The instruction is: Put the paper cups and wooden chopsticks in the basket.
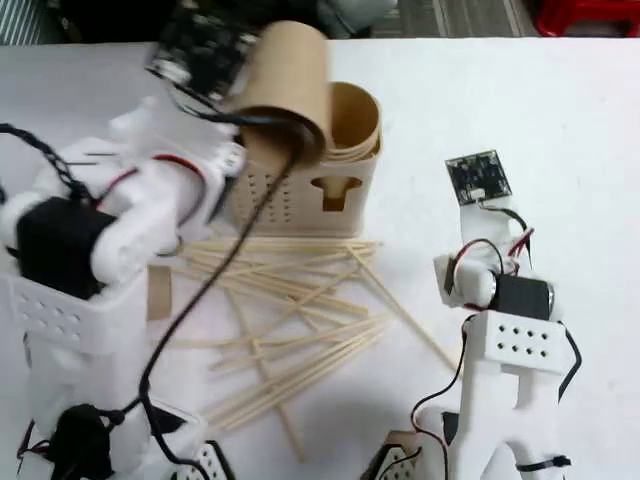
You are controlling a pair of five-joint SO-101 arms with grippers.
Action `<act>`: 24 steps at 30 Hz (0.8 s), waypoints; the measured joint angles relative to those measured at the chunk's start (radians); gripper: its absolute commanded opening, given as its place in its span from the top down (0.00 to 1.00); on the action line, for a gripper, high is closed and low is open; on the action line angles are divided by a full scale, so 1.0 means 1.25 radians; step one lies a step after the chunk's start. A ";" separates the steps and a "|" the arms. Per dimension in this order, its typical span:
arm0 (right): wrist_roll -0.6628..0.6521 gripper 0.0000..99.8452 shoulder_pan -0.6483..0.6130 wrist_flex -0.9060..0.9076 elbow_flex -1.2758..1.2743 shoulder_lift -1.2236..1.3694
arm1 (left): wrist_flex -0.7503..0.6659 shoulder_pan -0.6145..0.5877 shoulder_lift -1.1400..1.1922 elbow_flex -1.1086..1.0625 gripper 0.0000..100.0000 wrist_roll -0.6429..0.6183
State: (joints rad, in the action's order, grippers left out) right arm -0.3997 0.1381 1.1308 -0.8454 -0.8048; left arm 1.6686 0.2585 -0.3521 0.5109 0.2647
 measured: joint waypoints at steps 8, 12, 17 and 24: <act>0.002 0.76 0.006 -0.044 -0.034 0.000 | -0.016 0.090 0.036 -0.001 0.98 0.000; 0.002 0.76 0.006 -0.044 -0.034 0.000 | -0.010 0.092 0.074 -0.002 0.97 0.000; 0.002 0.76 0.006 -0.044 -0.034 0.000 | -0.002 0.095 0.082 -0.010 0.97 0.000; 0.002 0.76 0.006 -0.044 -0.034 0.000 | -0.002 0.095 0.151 -0.026 0.89 -0.001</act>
State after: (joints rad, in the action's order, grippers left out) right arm -0.3966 0.1458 1.0756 -0.8884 -0.8048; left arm 1.6655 0.3767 -0.1634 0.4787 0.2631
